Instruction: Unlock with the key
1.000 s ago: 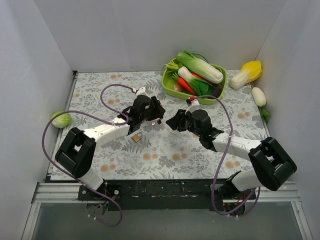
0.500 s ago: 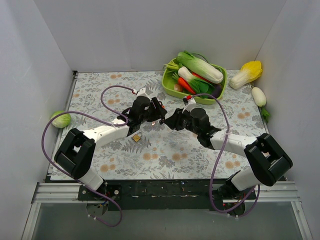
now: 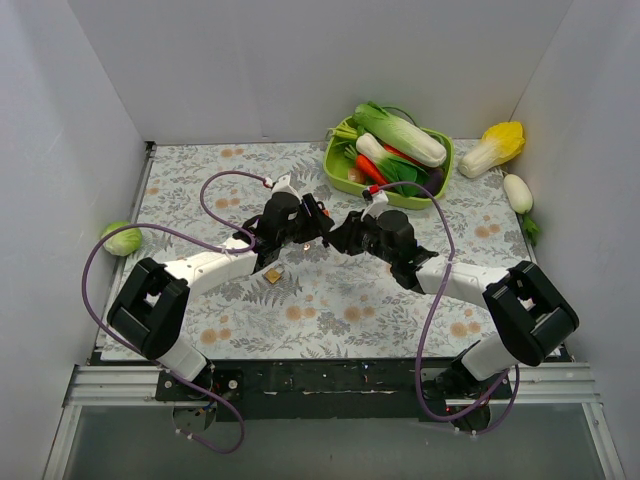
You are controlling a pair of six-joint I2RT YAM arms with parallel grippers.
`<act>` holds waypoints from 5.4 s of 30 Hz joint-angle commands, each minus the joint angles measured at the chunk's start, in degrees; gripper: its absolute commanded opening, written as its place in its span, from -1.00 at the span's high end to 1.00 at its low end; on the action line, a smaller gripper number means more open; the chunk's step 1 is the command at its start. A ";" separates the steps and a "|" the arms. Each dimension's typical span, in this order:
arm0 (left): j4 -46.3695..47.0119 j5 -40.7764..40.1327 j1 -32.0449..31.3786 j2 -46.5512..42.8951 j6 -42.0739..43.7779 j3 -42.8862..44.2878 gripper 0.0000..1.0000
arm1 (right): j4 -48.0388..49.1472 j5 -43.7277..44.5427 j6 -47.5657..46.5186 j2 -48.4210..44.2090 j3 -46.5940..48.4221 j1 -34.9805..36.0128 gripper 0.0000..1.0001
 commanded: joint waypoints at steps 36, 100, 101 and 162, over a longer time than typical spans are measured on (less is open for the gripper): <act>4.59 1.55 -0.12 -4.62 -0.12 -0.58 1.00 | 8.24 2.52 0.05 2.42 4.30 -0.83 0.97; 11.72 15.89 -2.94 -10.24 6.64 1.78 1.00 | -1.42 -14.34 -0.82 -18.40 1.50 -11.47 -0.05; 10.49 15.97 -1.71 -10.41 6.73 2.23 1.00 | -2.30 -15.30 -1.78 -19.11 0.80 -11.38 -0.13; 9.52 52.81 4.98 -19.99 21.14 -3.13 1.00 | -27.71 -56.27 -18.49 -14.98 22.15 -13.58 -0.30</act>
